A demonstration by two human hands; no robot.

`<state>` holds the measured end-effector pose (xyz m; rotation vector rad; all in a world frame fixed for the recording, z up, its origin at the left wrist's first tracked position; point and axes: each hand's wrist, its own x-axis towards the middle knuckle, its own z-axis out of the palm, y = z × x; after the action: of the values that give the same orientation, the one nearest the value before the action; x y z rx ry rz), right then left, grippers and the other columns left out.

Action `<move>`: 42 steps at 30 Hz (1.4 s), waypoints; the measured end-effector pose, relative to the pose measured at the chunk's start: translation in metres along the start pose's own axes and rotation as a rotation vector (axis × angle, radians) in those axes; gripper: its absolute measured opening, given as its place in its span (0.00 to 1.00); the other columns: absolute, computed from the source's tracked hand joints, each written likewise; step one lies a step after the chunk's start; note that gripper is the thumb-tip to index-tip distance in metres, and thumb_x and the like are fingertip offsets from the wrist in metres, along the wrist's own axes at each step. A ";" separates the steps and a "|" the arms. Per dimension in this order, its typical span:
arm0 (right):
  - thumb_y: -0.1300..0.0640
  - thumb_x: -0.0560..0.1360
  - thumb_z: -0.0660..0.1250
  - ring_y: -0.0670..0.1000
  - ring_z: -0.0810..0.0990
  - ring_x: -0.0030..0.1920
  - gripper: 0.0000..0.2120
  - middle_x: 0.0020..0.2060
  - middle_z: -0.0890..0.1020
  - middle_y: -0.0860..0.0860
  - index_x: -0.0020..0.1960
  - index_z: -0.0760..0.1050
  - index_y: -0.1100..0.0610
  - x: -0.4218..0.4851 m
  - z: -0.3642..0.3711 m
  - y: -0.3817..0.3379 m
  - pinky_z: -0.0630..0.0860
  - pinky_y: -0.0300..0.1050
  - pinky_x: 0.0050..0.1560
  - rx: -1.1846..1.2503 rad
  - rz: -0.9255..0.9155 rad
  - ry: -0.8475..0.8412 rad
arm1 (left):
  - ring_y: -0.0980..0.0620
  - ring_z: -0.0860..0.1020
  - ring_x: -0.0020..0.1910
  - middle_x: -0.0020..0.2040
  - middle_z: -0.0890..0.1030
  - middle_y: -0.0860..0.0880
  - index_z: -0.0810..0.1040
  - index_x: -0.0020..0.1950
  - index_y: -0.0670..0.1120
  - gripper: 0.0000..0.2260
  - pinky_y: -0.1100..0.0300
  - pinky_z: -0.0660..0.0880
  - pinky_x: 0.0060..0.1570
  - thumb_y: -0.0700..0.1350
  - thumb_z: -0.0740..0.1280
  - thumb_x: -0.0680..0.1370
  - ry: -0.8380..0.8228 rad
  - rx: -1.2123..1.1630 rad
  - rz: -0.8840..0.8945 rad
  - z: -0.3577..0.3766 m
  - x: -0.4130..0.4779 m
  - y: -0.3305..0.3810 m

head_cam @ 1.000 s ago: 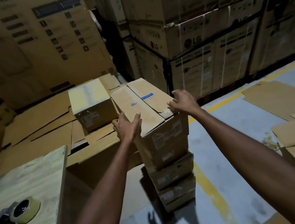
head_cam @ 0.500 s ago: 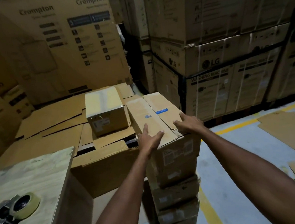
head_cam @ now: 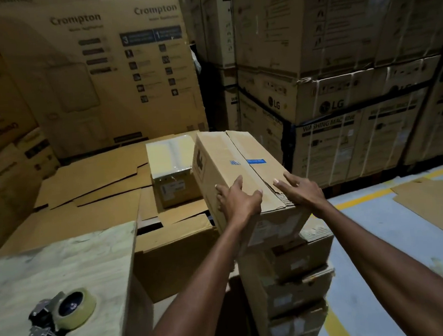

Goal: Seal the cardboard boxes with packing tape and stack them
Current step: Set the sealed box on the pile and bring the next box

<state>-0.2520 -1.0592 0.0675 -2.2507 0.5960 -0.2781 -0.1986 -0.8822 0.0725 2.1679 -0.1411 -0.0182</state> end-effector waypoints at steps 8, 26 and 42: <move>0.21 0.68 0.64 0.56 0.75 0.71 0.45 0.74 0.75 0.50 0.78 0.68 0.42 -0.036 0.103 -0.060 0.71 0.61 0.71 0.240 0.058 0.042 | 0.34 0.50 0.80 0.82 0.48 0.39 0.69 0.76 0.57 0.31 0.36 0.53 0.78 0.53 0.74 0.75 0.039 0.144 0.155 -0.112 0.002 -0.049; 0.24 0.74 0.60 0.60 0.81 0.60 0.42 0.60 0.83 0.57 0.79 0.68 0.49 -0.100 0.276 -0.262 0.77 0.54 0.56 -0.149 -0.190 0.014 | 0.46 0.71 0.72 0.71 0.75 0.50 0.73 0.75 0.57 0.41 0.39 0.75 0.66 0.69 0.73 0.64 0.112 -0.084 0.092 -0.334 0.048 -0.260; 0.27 0.76 0.62 0.63 0.74 0.64 0.35 0.61 0.74 0.62 0.76 0.65 0.45 -0.203 0.522 -0.438 0.68 0.51 0.53 -0.144 -0.246 -0.068 | 0.56 0.72 0.68 0.70 0.74 0.54 0.74 0.75 0.51 0.34 0.58 0.72 0.66 0.55 0.79 0.71 0.076 -0.123 0.170 -0.603 0.064 -0.475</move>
<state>-0.0870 -0.3679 0.0358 -2.4654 0.3112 -0.2872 -0.0504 -0.1277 0.0253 2.0245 -0.2729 0.1482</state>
